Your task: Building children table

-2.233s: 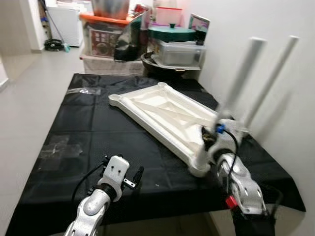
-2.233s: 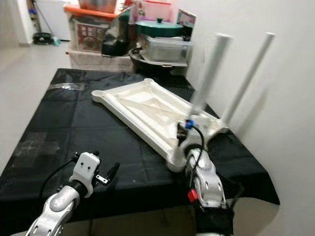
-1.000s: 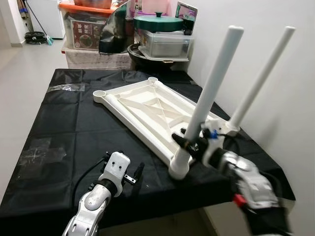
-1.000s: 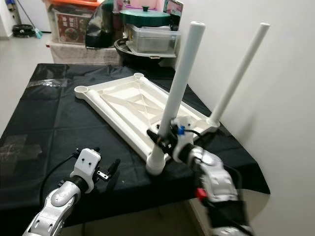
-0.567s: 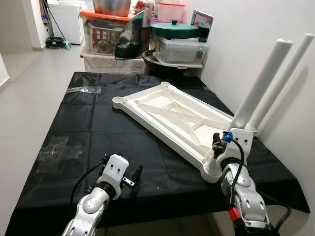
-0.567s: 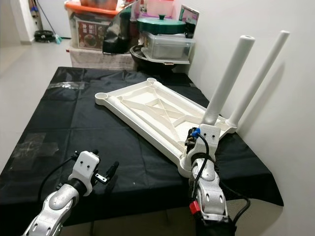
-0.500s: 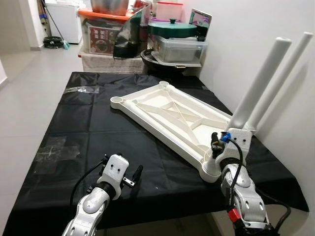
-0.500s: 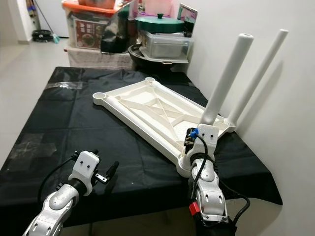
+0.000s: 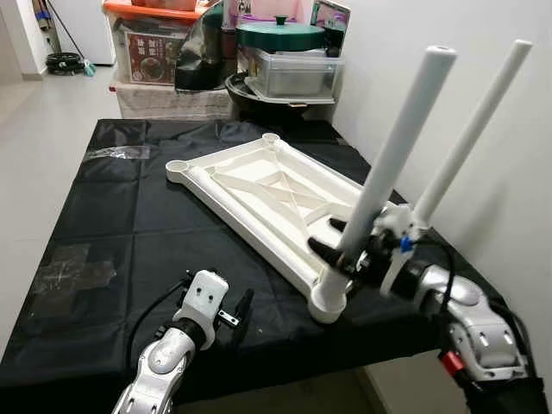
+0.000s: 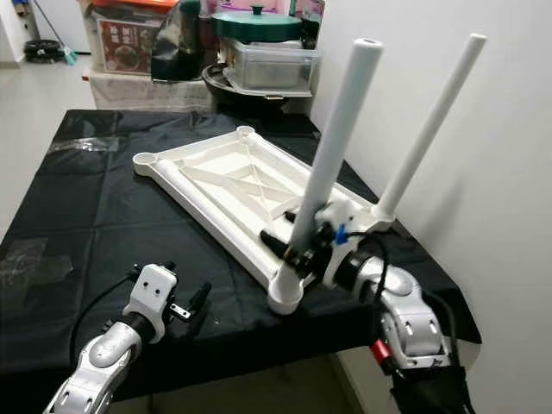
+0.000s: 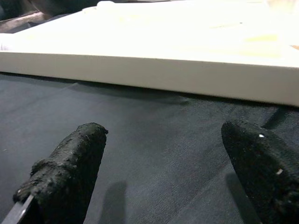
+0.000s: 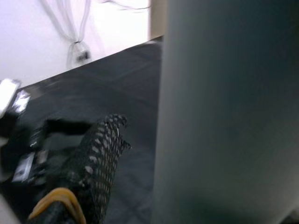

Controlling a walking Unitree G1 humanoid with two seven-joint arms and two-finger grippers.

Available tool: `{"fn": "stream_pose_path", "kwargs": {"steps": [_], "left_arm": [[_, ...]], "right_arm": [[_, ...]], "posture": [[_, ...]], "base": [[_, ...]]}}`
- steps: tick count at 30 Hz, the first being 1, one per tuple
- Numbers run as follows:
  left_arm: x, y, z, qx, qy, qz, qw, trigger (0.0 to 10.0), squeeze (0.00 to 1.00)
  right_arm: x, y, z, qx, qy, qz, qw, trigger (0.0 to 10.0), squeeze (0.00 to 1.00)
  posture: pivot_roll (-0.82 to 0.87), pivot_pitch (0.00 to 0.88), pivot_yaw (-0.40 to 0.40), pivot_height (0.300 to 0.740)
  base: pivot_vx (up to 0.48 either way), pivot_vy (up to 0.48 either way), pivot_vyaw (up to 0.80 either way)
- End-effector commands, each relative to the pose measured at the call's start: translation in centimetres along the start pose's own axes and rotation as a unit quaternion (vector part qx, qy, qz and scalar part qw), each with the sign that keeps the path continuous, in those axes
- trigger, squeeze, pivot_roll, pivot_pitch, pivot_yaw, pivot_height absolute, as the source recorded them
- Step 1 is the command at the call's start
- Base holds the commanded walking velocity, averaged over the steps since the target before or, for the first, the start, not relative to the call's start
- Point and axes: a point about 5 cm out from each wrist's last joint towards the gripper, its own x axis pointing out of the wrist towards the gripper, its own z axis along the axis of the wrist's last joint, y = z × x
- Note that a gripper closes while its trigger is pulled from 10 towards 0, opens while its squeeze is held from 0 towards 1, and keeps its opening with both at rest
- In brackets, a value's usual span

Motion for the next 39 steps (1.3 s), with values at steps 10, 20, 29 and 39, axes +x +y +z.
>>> {"fn": "stream_pose_path", "kwargs": {"steps": [10,20,29,39], "left_arm": [[-0.2,-0.2,-0.1,0.006,0.003,-0.007,1.000,10.0,0.00],[-0.1,-0.3,-0.1,0.005,0.003,-0.009,1.000,10.0,0.00],[0.0,-0.4,-0.1,0.001,0.001,-0.006,1.000,10.0,0.00],[0.1,-0.5,0.0,0.001,0.000,-0.007,1.000,10.0,0.00]], "right_arm": [[-0.5,-5.0,-4.7,0.094,0.064,-0.451,0.885,0.0,0.00],[-1.9,-2.1,-6.1,0.089,0.088,-0.535,0.836,10.0,0.00],[0.1,-4.9,-0.1,0.101,-0.067,-0.392,0.912,10.0,0.00],[0.6,-1.1,-0.3,0.076,-0.029,-0.068,0.994,10.0,0.00]], "posture": [[0.09,0.000,-0.121,0.740],[0.07,0.000,-0.115,0.740],[0.07,0.000,-0.123,0.740],[0.07,0.000,-0.128,0.740]], "base": [[0.000,0.000,0.00],[0.000,0.000,0.00],[0.000,0.000,0.00],[0.000,0.000,0.00]]}}
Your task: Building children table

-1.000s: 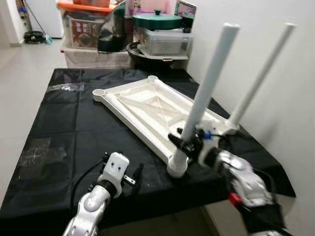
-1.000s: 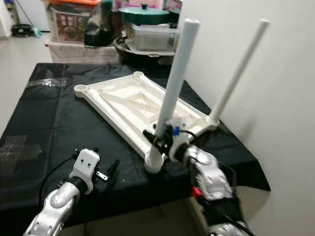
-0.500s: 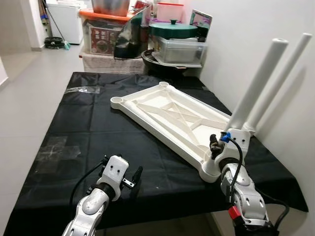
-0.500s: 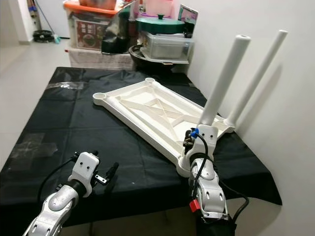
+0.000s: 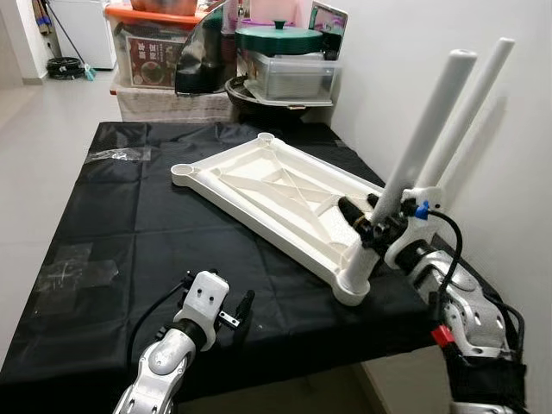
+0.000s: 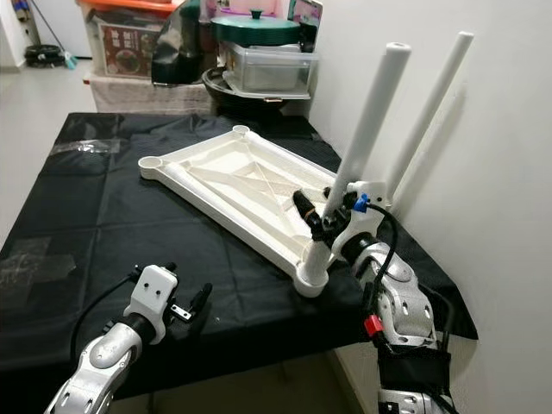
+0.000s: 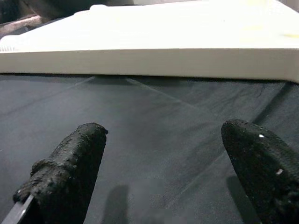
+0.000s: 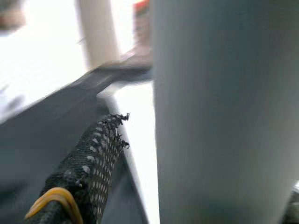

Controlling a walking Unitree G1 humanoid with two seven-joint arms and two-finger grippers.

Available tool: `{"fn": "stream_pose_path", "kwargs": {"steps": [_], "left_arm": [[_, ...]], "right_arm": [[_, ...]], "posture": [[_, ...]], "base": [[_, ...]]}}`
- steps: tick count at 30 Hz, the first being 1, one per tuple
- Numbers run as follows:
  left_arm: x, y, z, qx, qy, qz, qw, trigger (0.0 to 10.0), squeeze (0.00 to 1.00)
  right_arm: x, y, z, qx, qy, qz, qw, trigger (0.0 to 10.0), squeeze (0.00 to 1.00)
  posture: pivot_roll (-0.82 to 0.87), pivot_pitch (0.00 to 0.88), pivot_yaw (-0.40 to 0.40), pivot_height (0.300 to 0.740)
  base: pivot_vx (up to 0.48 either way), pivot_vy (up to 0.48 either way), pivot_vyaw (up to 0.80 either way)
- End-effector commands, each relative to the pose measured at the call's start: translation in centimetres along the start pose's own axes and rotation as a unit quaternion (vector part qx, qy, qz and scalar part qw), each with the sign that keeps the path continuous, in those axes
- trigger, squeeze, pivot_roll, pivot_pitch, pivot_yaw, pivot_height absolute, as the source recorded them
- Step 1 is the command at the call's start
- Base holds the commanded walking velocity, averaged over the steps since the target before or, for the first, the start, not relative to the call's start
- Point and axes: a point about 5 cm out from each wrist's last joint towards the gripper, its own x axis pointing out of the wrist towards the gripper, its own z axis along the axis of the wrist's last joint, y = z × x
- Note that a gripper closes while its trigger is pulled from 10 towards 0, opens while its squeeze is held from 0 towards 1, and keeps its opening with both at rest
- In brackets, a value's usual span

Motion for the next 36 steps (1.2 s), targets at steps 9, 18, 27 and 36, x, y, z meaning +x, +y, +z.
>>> {"fn": "stream_pose_path", "kwargs": {"steps": [9,18,27,36], "left_arm": [[-0.1,-0.1,0.0,0.004,0.000,0.000,1.000,10.0,0.00],[0.0,-0.3,0.0,0.004,-0.001,-0.002,1.000,10.0,0.00],[0.0,-0.2,0.1,0.005,-0.002,-0.001,1.000,10.0,0.00],[0.1,-0.2,0.1,0.005,-0.004,-0.004,1.000,10.0,0.00]], "right_arm": [[0.7,2.3,-5.8,-0.006,0.103,0.030,0.994,0.0,0.00],[-2.8,-3.9,-5.2,-0.021,0.078,-0.485,0.871,0.0,0.00],[-0.1,0.2,-4.8,-0.007,0.038,-0.371,0.928,10.0,0.00],[1.4,-1.0,0.5,0.001,-0.022,-0.124,0.992,10.0,0.00]], "posture": [[0.08,0.000,-0.127,0.740],[0.07,0.000,-0.126,0.740],[0.08,0.000,-0.121,0.740],[0.08,0.000,-0.120,0.740]], "base": [[0.000,0.000,0.00],[0.000,0.000,0.00],[0.000,0.000,0.00],[0.000,0.000,0.00]]}}
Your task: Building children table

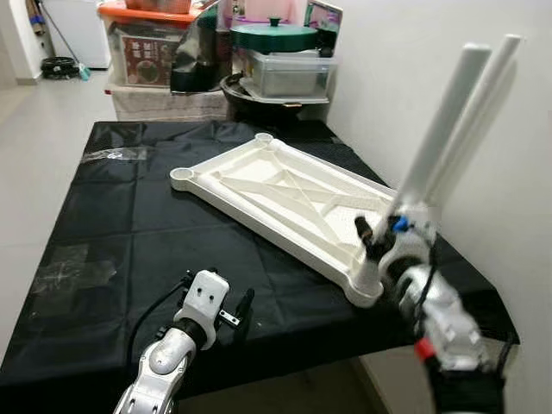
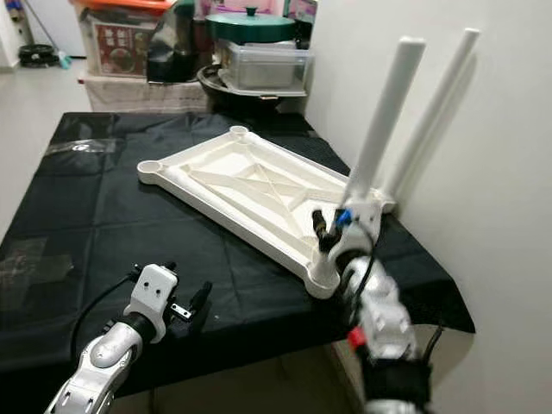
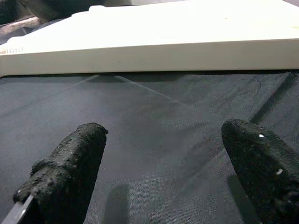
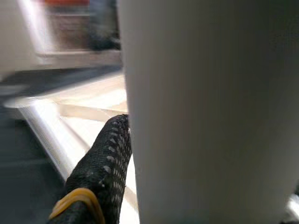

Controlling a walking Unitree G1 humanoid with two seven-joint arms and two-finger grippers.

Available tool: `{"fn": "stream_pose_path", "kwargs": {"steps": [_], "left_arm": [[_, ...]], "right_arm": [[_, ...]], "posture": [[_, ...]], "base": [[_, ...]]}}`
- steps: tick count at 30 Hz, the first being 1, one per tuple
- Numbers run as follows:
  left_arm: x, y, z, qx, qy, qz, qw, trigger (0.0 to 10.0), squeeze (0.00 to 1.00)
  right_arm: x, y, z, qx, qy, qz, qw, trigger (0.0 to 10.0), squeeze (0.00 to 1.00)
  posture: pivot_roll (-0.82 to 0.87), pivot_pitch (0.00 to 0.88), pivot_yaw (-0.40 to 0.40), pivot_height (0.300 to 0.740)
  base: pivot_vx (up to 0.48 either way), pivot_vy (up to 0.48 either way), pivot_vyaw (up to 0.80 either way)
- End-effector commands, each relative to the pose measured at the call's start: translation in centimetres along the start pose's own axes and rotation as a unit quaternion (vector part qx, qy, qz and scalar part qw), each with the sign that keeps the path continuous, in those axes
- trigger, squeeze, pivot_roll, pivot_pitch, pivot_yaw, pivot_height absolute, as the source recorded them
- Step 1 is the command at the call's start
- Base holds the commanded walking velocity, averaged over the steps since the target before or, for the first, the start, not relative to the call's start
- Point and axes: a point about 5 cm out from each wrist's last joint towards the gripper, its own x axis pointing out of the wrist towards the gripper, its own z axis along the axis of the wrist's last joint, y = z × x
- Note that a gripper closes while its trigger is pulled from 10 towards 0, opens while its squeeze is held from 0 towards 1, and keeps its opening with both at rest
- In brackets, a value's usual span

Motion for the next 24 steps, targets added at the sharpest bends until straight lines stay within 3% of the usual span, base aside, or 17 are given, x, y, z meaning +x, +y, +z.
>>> {"fn": "stream_pose_path", "kwargs": {"steps": [1,3,6,7,9,10,11,12,13,14,15,18,19,20,22,23,24], "left_arm": [[0.1,-0.3,0.0,0.004,-0.002,-0.008,1.000,10.0,0.00],[0.1,-0.4,0.0,0.004,-0.003,-0.008,1.000,10.0,0.00],[0.2,-0.4,0.0,0.004,-0.003,-0.008,1.000,10.0,0.00],[0.2,-0.4,0.0,0.004,-0.004,-0.008,1.000,10.0,0.00],[0.2,-0.4,0.1,0.004,-0.004,-0.008,1.000,10.0,0.00],[0.2,-0.4,0.1,0.004,-0.004,-0.008,1.000,10.0,0.00],[0.2,-0.3,0.1,0.005,-0.004,-0.007,1.000,10.0,0.00],[0.2,-0.3,0.1,0.005,-0.004,-0.007,1.000,10.0,0.00],[0.1,-0.1,0.1,0.005,-0.004,-0.004,1.000,10.0,0.00],[0.1,-0.1,0.1,0.005,-0.004,-0.004,1.000,10.0,0.00],[0.1,-0.2,0.0,0.005,-0.004,-0.004,1.000,10.0,0.00],[0.1,-0.2,0.0,0.005,-0.004,-0.005,1.000,10.0,0.00],[0.0,-0.2,0.0,0.005,-0.004,-0.005,1.000,10.0,0.00],[0.0,-0.2,0.0,0.005,-0.004,-0.005,1.000,10.0,0.00],[0.0,-0.2,0.0,0.005,-0.004,-0.004,1.000,10.0,0.00],[0.0,-0.2,0.0,0.005,-0.004,-0.004,1.000,10.0,0.00],[-0.1,-0.1,0.0,0.005,-0.004,-0.003,1.000,10.0,0.00]], "right_arm": [[-0.1,1.5,0.2,0.000,0.003,0.099,0.995,10.0,0.00],[-1.2,2.5,0.4,-0.006,0.018,0.209,0.978,10.0,0.00],[-2.0,3.0,-0.2,-0.023,0.043,0.264,0.963,10.0,0.00],[-2.4,3.2,-1.6,-0.033,0.070,0.287,0.955,7.4,0.00],[-2.5,3.3,-2.1,-0.034,0.079,0.294,0.952,7.4,0.00],[-2.6,3.4,-2.6,-0.034,0.084,0.300,0.950,4.2,0.00],[-2.5,3.4,-3.2,-0.042,0.097,0.289,0.952,0.0,0.00],[-2.5,3.4,-3.2,-0.042,0.097,0.289,0.952,0.0,0.00],[-1.2,2.0,-4.8,-0.054,0.132,0.184,0.973,0.0,0.00],[-0.7,1.3,-5.2,-0.052,0.144,0.132,0.979,0.0,0.00],[-0.2,-0.2,-5.6,-0.044,0.156,0.038,0.986,0.0,0.00],[0.0,-1.1,-5.9,-0.038,0.163,-0.021,0.986,0.0,0.00],[-0.3,-2.4,-5.9,-0.027,0.159,-0.110,0.981,0.0,0.00],[-0.3,-2.4,-5.9,-0.027,0.159,-0.110,0.981,0.0,0.00],[-2.1,-4.1,-6.3,-0.015,0.144,-0.265,0.953,0.0,0.00],[-2.1,-4.1,-6.3,-0.015,0.144,-0.265,0.953,0.0,0.00],[-3.0,-3.8,-6.5,-0.013,0.136,-0.305,0.943,0.0,0.00]], "posture": [[0.08,0.000,-0.120,0.740],[0.07,0.000,-0.122,0.740],[0.08,0.000,-0.126,0.740],[0.08,0.000,-0.129,0.740],[0.08,0.000,-0.129,0.740],[0.09,0.000,-0.129,0.740],[0.09,0.000,-0.129,0.740],[0.09,0.000,-0.129,0.740],[0.08,0.000,-0.128,0.740],[0.08,0.000,-0.128,0.740],[0.08,0.000,-0.129,0.740],[0.08,0.000,-0.129,0.740],[0.08,0.000,-0.130,0.740],[0.08,0.000,-0.130,0.740],[0.09,0.000,-0.130,0.740],[0.09,0.000,-0.130,0.740],[0.09,0.000,-0.129,0.740]], "base": [[0.000,0.000,0.00],[0.000,0.000,0.00],[0.000,0.000,0.00],[0.000,0.000,0.00],[0.000,0.000,0.00],[0.000,0.000,0.00],[0.000,0.000,0.00],[0.000,0.000,0.00],[0.000,0.000,0.00],[0.000,0.000,0.00],[0.000,0.000,0.00],[0.000,0.000,0.00],[0.000,0.000,0.00],[0.000,0.000,0.00],[0.000,0.000,0.00],[0.000,0.000,0.00],[0.000,0.000,0.00]]}}
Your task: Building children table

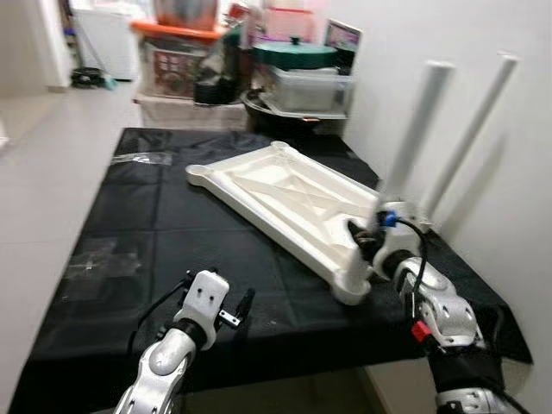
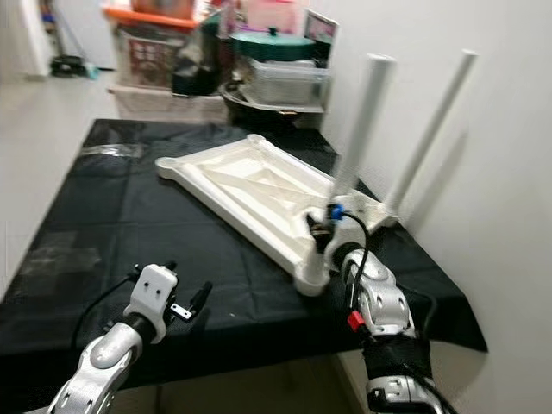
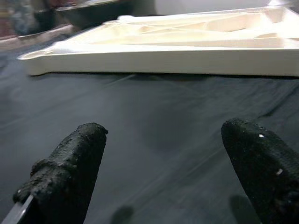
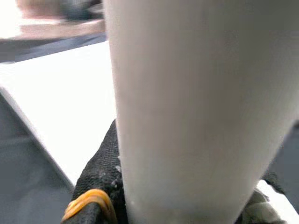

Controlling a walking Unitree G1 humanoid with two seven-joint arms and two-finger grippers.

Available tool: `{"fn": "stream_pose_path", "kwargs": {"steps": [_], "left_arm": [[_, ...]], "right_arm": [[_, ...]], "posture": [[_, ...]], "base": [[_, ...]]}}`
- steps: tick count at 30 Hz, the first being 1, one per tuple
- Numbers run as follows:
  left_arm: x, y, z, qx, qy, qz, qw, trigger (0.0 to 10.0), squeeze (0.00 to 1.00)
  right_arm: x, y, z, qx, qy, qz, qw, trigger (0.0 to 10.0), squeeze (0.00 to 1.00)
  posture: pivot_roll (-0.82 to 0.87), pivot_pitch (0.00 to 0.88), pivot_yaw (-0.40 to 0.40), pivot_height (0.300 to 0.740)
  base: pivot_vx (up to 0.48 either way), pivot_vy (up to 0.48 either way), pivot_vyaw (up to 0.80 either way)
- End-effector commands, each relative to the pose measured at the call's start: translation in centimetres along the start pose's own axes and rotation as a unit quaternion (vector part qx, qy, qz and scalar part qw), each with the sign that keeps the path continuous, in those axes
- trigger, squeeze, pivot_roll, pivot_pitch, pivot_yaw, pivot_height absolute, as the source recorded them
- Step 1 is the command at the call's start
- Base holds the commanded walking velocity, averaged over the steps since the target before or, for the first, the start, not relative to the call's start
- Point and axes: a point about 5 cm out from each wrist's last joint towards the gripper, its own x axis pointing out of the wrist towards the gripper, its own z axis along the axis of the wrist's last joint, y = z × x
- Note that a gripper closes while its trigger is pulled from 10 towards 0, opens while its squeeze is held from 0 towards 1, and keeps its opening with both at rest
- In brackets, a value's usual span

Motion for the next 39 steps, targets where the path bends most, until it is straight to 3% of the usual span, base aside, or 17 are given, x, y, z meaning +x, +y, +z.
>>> {"fn": "stream_pose_path", "kwargs": {"steps": [1,3,4,6,7,10,12,22,23,30,39], "left_arm": [[0.0,-0.2,0.1,0.004,-0.002,-0.005,1.000,10.0,0.00],[0.0,-0.2,0.1,0.005,-0.001,-0.004,1.000,10.0,0.00],[-0.1,-0.2,0.0,0.005,0.001,-0.005,1.000,10.0,0.00],[-0.1,-0.2,0.0,0.005,0.001,-0.006,1.000,10.0,0.00],[-0.1,-0.3,0.0,0.005,0.001,-0.007,1.000,10.0,0.00],[0.0,-0.3,0.0,0.005,0.001,-0.008,1.000,10.0,0.00],[0.0,-0.3,0.0,0.005,0.001,-0.009,1.000,10.0,0.00],[0.0,-0.2,-0.1,0.006,0.002,-0.009,1.000,10.0,0.00],[0.0,-0.2,-0.1,0.006,0.002,-0.010,1.000,10.0,0.00],[-0.1,-0.1,-0.1,0.007,0.003,-0.009,1.000,10.0,0.00],[-0.3,0.0,-0.2,0.009,0.005,-0.010,1.000,10.0,0.00]], "right_arm": [[-1.3,-2.8,-2.5,-0.013,0.045,-0.118,0.992,0.0,0.00],[-2.1,-2.3,-2.8,-0.015,0.040,-0.130,0.991,0.0,0.00],[-2.9,0.0,-3.2,-0.015,0.042,-0.091,0.995,7.6,0.00],[-2.9,0.8,-3.3,-0.014,0.041,-0.077,0.996,7.6,0.00],[-2.9,1.7,-2.9,-0.018,0.023,-0.053,0.998,10.0,0.00],[-2.6,2.7,-1.8,-0.024,-0.015,-0.024,0.999,10.0,0.00],[-2.4,2.4,-0.8,-0.025,-0.041,-0.024,0.999,10.0,0.00],[-2.5,2.2,1.0,-0.012,-0.083,-0.014,0.996,10.0,0.00],[-2.7,2.4,1.3,-0.012,-0.094,-0.005,0.995,10.0,1.00],[-3.6,2.8,1.8,-0.016,-0.119,0.006,0.993,10.0,1.00],[-4.9,2.8,1.4,-0.027,-0.114,-0.005,0.993,10.0,1.00]], "posture": [[0.09,0.000,-0.129,0.740],[0.09,0.000,-0.129,0.740],[0.08,0.000,-0.121,0.740],[0.08,0.000,-0.121,0.740],[0.08,0.000,-0.119,0.740],[0.07,0.000,-0.118,0.740],[0.07,0.000,-0.118,0.740],[0.07,0.000,-0.117,0.740],[0.07,0.000,-0.116,0.740],[0.07,0.000,-0.116,0.740],[0.05,0.000,-0.114,0.740]], "base": [[0.000,0.000,0.00],[0.000,0.000,0.00],[0.000,0.000,0.00],[0.000,0.000,0.00],[0.000,0.000,0.00],[0.000,0.000,0.00],[0.000,0.000,0.00],[0.000,0.000,0.00],[0.000,0.000,0.00],[0.000,0.000,0.00],[0.000,0.000,0.00]]}}
